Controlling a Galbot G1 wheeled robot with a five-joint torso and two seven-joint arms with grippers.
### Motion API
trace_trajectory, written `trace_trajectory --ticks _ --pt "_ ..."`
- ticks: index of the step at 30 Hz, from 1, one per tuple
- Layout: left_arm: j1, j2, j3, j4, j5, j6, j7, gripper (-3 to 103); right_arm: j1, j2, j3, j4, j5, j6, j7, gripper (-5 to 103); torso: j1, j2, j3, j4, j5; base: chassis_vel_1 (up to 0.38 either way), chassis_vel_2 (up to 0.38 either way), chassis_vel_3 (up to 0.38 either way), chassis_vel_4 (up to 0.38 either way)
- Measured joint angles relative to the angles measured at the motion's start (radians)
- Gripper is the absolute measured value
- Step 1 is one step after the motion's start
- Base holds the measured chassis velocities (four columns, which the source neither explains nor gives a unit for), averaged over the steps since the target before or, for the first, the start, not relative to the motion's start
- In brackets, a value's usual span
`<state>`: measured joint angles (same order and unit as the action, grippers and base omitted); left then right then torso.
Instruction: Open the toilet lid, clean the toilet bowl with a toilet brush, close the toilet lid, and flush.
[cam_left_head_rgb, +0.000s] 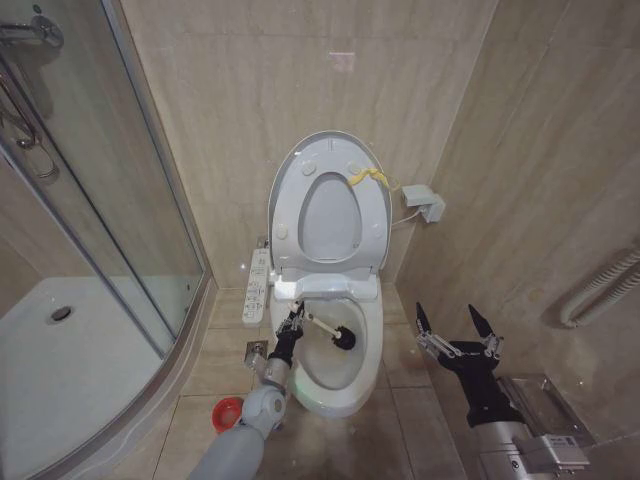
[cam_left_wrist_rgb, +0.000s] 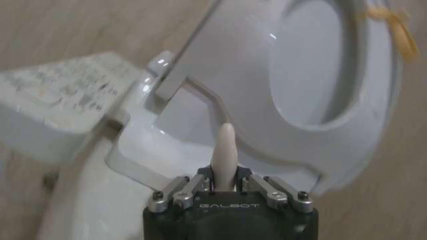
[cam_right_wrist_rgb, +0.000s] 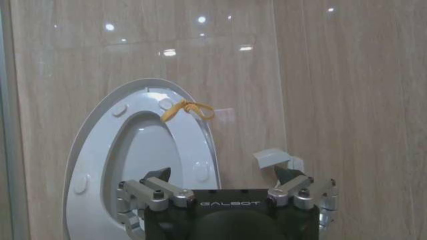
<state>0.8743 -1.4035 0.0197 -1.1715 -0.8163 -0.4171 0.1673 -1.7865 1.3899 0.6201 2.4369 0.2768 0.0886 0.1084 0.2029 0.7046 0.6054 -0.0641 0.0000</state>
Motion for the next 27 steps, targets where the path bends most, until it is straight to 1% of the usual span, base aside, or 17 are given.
trace_trajectory --ticks 2,3,4,7,9,10,11,12,13,15,16,17,19,23,25,26,27 --pt "-0.006 -0.002 -0.010 0.035 0.132 -0.024 0.011 22 0.000 0.000 0.000 0.000 0.000 0.000 0.000 100 0.000 0.000 0.000 0.0004 0.0000 0.000 0.000 0.000 0.000" --pt "-0.006 -0.001 -0.012 0.040 0.178 -0.033 0.015 22 0.000 0.000 0.000 0.000 0.000 0.000 0.000 100 0.000 0.000 0.000 0.0003 0.0000 0.000 0.000 0.000 0.000" --pt "-0.006 -0.001 -0.012 0.040 0.178 -0.033 0.015 22 0.000 0.000 0.000 0.000 0.000 0.000 0.000 100 0.000 0.000 0.000 0.0003 0.0000 0.000 0.000 0.000 0.000" --pt "-0.006 0.000 -0.015 0.045 0.259 -0.045 0.016 22 0.000 0.000 0.000 0.000 0.000 0.000 0.000 100 0.000 0.000 0.000 0.0002 0.0000 0.000 0.000 0.000 0.000" --pt "-0.008 -0.002 -0.015 0.046 0.264 -0.047 0.017 22 0.000 0.000 0.000 0.000 0.000 0.000 0.000 100 0.000 0.000 0.000 0.0001 0.0000 0.000 0.000 0.000 0.000" --pt "-0.009 -0.006 -0.015 0.046 0.253 -0.049 0.018 22 0.000 0.000 0.000 0.000 0.000 0.000 0.000 100 0.000 0.000 0.000 0.0001 0.0000 0.000 0.000 0.000 0.000" --pt "-0.011 -0.012 -0.013 0.046 0.219 -0.050 0.020 22 0.000 0.000 0.000 0.000 0.000 0.000 0.000 100 0.000 0.000 0.000 0.0000 0.0000 0.000 0.000 0.000 0.000" --pt "-0.012 -0.021 -0.011 0.041 0.152 -0.051 0.025 22 0.000 0.000 0.000 0.000 0.000 0.000 0.000 100 0.000 0.000 0.000 0.0000 0.0000 0.000 0.000 0.000 0.000" --pt "-0.012 -0.021 -0.011 0.041 0.152 -0.051 0.025 22 0.000 0.000 0.000 0.000 0.000 0.000 0.000 100 0.000 0.000 0.000 0.0000 0.0000 0.000 0.000 0.000 0.000" --pt "-0.017 -0.043 -0.009 0.026 0.006 -0.056 0.034 22 0.000 0.000 0.000 0.000 0.000 0.000 0.000 100 0.000 0.000 0.000 -0.0001 -0.0001 0.000 0.000 0.000 0.000" --pt "-0.023 -0.054 -0.010 0.021 -0.050 -0.061 0.040 22 0.000 0.000 0.000 0.000 0.000 0.000 0.000 100 0.000 0.000 0.000 -0.0002 0.0000 0.000 0.000 0.000 0.000" --pt "-0.023 -0.054 -0.010 0.021 -0.050 -0.061 0.040 22 0.000 0.000 0.000 0.000 0.000 0.000 0.000 100 0.000 0.000 0.000 -0.0002 0.0000 0.000 0.000 0.000 0.000" --pt "-0.034 -0.069 -0.015 0.020 -0.105 -0.076 0.059 22 0.000 0.000 0.000 0.000 0.000 0.000 0.000 100 0.000 0.000 0.000 -0.0002 0.0000 0.000 0.000 0.000 0.000" --pt "-0.036 -0.072 -0.018 0.014 -0.114 -0.083 0.075 22 0.000 0.000 0.000 0.000 0.000 0.000 0.000 100 0.000 0.000 0.000 0.0001 0.0000 0.000 0.000 0.000 0.000" --pt "-0.032 -0.073 -0.026 0.026 -0.076 -0.091 0.086 22 0.000 0.000 0.000 0.000 0.000 0.000 0.000 100 0.000 0.000 0.000 0.0000 -0.0001 0.000 0.000 0.000 0.000" --pt "-0.032 -0.073 -0.026 0.026 -0.076 -0.091 0.086 22 0.000 0.000 0.000 0.000 0.000 0.000 0.000 100 0.000 0.000 0.000 0.0000 -0.0001 0.000 0.000 0.000 0.000" --pt "-0.030 -0.073 -0.032 0.039 -0.033 -0.096 0.091 22 0.000 0.000 0.000 0.000 0.000 0.000 0.000 100 0.000 0.000 0.000 0.0000 -0.0001 0.000 0.000 0.000 0.000"
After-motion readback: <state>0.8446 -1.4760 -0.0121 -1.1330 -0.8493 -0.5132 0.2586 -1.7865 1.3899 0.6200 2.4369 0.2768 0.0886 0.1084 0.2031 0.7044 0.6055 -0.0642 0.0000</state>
